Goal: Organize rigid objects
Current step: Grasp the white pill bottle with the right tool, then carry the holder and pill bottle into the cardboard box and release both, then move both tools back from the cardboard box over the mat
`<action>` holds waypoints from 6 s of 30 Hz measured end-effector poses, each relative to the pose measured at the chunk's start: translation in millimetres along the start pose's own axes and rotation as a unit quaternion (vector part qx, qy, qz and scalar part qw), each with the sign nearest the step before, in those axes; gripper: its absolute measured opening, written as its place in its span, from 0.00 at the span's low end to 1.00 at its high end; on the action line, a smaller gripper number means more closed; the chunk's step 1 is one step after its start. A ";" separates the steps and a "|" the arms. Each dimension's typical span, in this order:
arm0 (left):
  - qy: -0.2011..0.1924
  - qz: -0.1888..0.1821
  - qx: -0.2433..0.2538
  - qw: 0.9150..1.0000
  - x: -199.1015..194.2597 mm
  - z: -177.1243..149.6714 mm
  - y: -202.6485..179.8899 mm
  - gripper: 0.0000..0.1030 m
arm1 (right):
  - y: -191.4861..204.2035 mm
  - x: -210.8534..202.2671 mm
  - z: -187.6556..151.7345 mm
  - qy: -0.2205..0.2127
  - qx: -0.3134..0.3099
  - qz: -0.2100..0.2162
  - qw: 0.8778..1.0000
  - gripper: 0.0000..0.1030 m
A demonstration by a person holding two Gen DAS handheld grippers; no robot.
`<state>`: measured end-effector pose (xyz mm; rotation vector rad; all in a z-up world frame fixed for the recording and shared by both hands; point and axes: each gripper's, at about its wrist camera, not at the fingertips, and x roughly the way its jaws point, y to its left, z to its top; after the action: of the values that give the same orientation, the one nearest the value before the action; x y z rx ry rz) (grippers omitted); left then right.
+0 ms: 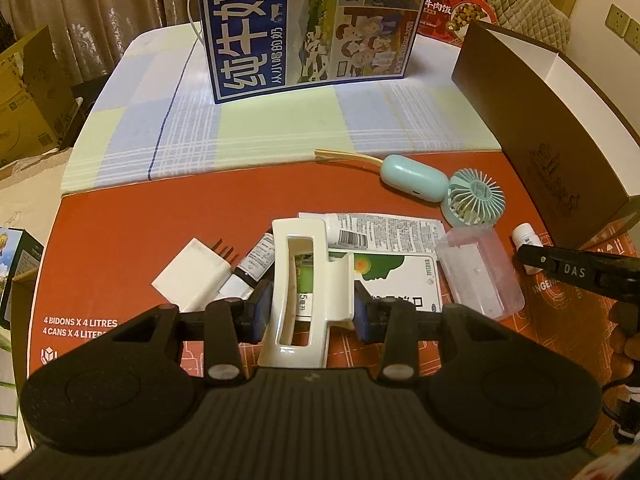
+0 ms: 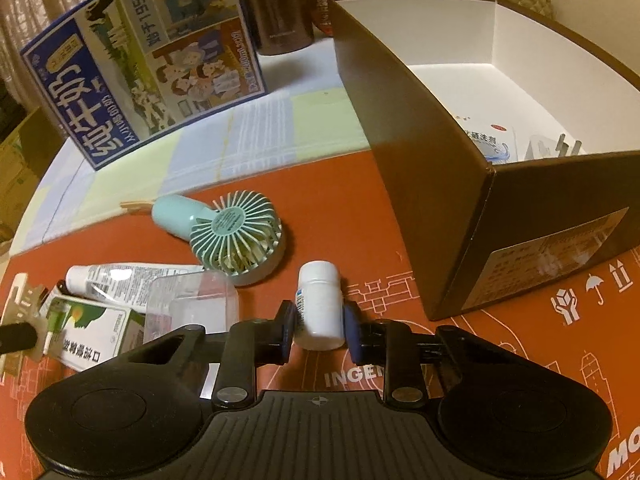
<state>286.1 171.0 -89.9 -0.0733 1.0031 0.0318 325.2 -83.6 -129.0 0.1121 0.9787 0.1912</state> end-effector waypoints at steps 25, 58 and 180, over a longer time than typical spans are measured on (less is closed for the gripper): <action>-0.059 -0.051 0.046 0.996 -39.1 37.8 -78.4 0.35 | -13.8 -93.9 25.1 -0.063 -0.061 0.094 0.992 0.22; -0.055 -0.130 0.109 0.984 28.6 165.3 -289.5 0.35 | -207.6 -69.7 156.5 -0.085 -0.045 0.022 0.995 0.23; -0.017 0.006 -0.057 0.998 -61.1 -29.1 -26.4 0.58 | 8.6 -72.4 7.3 0.045 -0.110 0.144 0.982 0.67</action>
<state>230.4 142.9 -52.7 -0.1714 0.9676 0.1005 291.1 -90.5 -64.6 0.0417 1.0226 0.5736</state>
